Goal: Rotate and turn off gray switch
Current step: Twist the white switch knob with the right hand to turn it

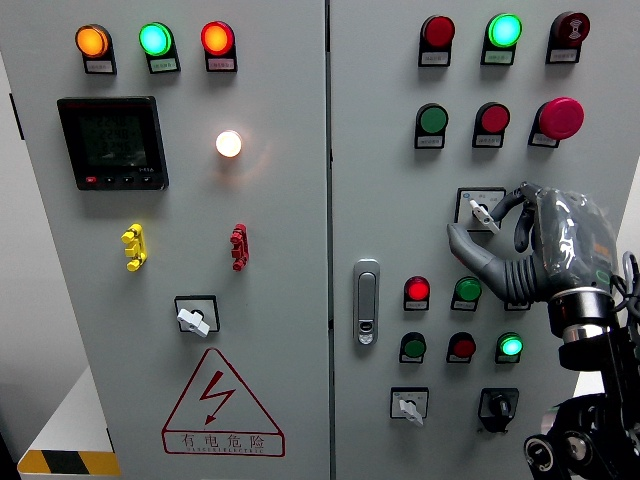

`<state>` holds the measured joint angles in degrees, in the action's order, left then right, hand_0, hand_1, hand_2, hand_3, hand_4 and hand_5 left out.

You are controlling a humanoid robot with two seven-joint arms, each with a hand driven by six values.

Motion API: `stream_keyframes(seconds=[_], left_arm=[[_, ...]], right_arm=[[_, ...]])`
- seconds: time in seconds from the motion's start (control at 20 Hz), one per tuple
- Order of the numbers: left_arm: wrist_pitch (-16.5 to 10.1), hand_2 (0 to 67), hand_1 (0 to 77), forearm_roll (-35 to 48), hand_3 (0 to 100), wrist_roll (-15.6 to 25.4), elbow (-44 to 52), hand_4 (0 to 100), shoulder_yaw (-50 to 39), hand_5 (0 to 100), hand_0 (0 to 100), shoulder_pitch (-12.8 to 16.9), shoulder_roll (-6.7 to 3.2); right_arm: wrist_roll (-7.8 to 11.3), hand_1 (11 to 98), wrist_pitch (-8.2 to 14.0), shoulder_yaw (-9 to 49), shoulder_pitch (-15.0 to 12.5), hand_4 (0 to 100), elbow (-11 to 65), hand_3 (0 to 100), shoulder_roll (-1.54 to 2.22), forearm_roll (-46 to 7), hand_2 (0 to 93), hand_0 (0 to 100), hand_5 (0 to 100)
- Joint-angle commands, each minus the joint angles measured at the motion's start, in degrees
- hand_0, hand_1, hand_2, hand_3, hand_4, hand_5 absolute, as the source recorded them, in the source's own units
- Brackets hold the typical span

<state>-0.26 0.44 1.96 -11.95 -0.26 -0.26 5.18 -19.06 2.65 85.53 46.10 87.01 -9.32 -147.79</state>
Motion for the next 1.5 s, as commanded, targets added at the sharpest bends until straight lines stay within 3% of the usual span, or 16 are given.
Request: stream_keyframes(seconds=[0.0,0.05,0.2,0.8,1.45], left_arm=[[0.0,12.7,0.0,0.0,18,0.06,0.0,9,0.0,12,0,0.0,0.0],[0.0,12.7,0.0,0.0,18,-0.03,0.0,9,0.0,12,0,0.0,0.0],[0.0,12.7,0.0,0.0,18,0.06,0.0,9,0.0,12,0,0.0,0.0],[0.0,12.7,0.0,0.0,18,-0.03,0.0,9,0.0,12,0,0.0,0.0],[0.0,12.7,0.0,0.0,18,-0.03,0.0,9,0.0,12,0,0.0,0.0]], right_arm=[[-0.02,44.8,-0.01,-0.01,0.04,99,-0.09,100,0.0,-0.04,64.5,39,100],[-0.02,43.8,-0.01,-0.01,0.04,99,-0.09,100,0.09,-0.13,64.5,46,100],[-0.02,43.2,-0.01,-0.01,0.04,99,-0.18,100,0.09,-0.57,64.9,51,100],[-0.02,43.8,-0.01,-0.1,0.39,99,-0.35,100,0.0,-1.97,68.9,61,100],[0.07,38.9,0.08,-0.01,0.48,100,-0.79,100,0.09,-3.64,80.1,77,100]])
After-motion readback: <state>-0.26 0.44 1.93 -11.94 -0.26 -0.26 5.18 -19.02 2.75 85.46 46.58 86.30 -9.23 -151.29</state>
